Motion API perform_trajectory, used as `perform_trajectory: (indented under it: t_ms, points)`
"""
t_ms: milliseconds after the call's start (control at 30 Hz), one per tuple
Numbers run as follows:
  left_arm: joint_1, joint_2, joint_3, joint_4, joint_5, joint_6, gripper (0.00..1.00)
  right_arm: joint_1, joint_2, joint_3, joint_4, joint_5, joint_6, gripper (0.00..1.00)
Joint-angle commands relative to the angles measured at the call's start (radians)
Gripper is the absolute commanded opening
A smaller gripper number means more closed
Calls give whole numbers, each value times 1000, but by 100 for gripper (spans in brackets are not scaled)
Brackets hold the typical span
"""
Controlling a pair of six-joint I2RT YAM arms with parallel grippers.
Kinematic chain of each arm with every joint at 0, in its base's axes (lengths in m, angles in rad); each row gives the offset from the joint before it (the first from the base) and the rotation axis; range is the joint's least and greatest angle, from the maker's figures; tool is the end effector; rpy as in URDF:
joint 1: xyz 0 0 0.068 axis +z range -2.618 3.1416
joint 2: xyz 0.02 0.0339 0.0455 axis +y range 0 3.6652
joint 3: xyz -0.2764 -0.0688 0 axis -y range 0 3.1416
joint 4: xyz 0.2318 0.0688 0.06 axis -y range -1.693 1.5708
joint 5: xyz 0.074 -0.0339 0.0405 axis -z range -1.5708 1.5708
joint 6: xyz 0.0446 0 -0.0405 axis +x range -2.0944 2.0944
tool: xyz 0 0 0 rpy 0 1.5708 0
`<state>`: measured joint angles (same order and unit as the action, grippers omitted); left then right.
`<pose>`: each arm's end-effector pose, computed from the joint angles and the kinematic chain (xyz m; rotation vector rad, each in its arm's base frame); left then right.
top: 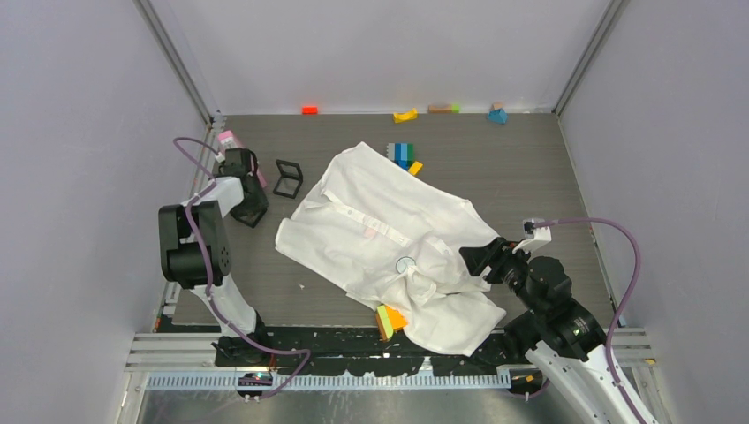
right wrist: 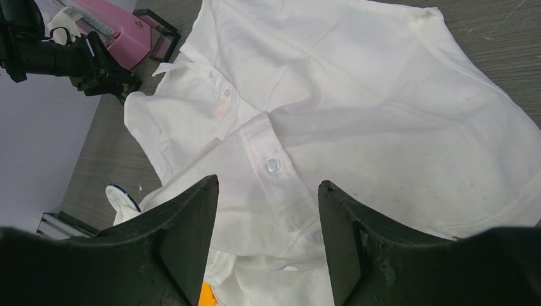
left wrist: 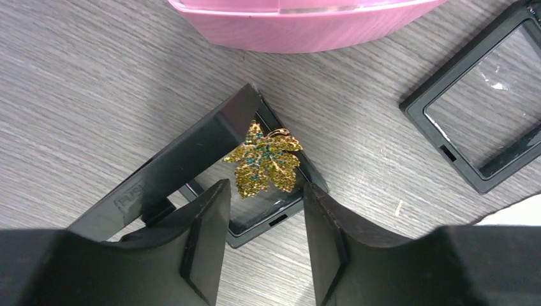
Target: Pin the brooch onto the clothing
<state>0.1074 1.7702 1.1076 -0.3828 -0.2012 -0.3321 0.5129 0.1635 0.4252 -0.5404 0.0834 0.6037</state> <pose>0.3505 0.0467 0.1873 -0.6338 2.5147 0.1819 0.0624 0.0309 0.2438 0.1464 1.9016 0.6940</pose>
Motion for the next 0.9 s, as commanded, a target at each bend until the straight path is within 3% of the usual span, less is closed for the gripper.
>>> perform_trajectory:
  t_ms: [0, 167, 400, 533, 867]
  points:
    - [15, 25, 29, 31, 13, 16, 43, -3, 1, 13, 30, 11, -2, 64]
    - [15, 9, 23, 35, 21, 23, 32, -3, 1, 14, 29, 10, -2, 64]
    - [7, -67, -4, -3, 41, 4, 26, -3, 1, 31, 22, 11, -5, 64]
    - [-6, -125, -27, 1, 17, 3, 27, -2, 0, 41, 20, 6, -6, 65]
    - [-5, -27, 54, -35, -8, 27, 33, -4, -14, 52, 6, -7, 1, 64]
